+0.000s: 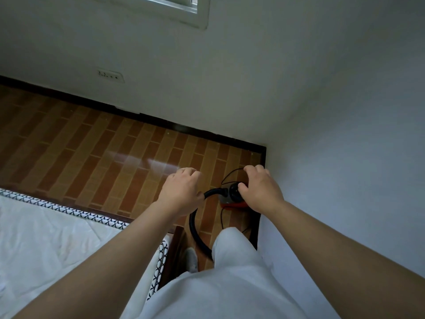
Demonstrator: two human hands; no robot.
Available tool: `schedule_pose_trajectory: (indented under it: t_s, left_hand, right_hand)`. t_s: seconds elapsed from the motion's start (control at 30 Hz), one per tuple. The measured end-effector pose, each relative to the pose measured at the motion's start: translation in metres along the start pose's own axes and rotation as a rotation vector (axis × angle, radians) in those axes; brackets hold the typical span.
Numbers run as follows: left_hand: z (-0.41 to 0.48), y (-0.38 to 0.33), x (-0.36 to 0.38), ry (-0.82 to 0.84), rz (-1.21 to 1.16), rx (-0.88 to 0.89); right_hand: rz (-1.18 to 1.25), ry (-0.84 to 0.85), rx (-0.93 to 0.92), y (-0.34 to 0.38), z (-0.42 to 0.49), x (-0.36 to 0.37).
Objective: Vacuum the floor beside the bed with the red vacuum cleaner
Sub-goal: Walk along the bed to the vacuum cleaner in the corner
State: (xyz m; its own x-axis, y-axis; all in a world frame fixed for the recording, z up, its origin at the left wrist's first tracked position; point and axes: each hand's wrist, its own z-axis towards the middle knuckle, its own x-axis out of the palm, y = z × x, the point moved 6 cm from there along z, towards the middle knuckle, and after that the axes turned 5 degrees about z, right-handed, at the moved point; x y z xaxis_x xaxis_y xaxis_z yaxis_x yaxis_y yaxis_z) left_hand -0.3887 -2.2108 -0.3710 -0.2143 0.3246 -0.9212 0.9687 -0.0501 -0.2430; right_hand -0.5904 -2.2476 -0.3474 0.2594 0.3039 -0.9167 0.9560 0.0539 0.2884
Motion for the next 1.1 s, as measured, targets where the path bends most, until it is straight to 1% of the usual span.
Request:
schedule_pose_trajectory:
  t_s: [0.27,0.37,0.5,0.6,0.7,0.83,1.1]
  left_hand:
    - [0.050,0.000,-0.009,-0.005,0.001,-0.038]
    - [0.081,-0.001,-0.021,-0.042,0.014,-0.069]
    - [0.133,-0.008,-0.040,-0.067,0.025,-0.132]
    - [0.173,-0.017,-0.057,-0.071,0.020,-0.138]
    - [0.202,-0.018,-0.075,-0.120,0.003,-0.169]
    - [0.219,-0.017,-0.091,-0.147,0.007,-0.184]
    - [0.256,-0.010,-0.120,-0.163,0.022,-0.174]
  right_hand:
    - [-0.010,0.036,-0.046,0.000,0.062,-0.004]
    - [-0.011,0.051,-0.086,0.000,0.099,-0.008]
    - [0.018,0.056,-0.125,-0.008,0.155,-0.029]
    - [0.022,0.049,-0.125,-0.019,0.190,-0.049]
    - [0.001,0.056,-0.138,-0.028,0.216,-0.063]
    - [-0.030,0.066,-0.138,-0.032,0.241,-0.080]
    - [-0.052,0.060,-0.194,-0.012,0.291,-0.102]
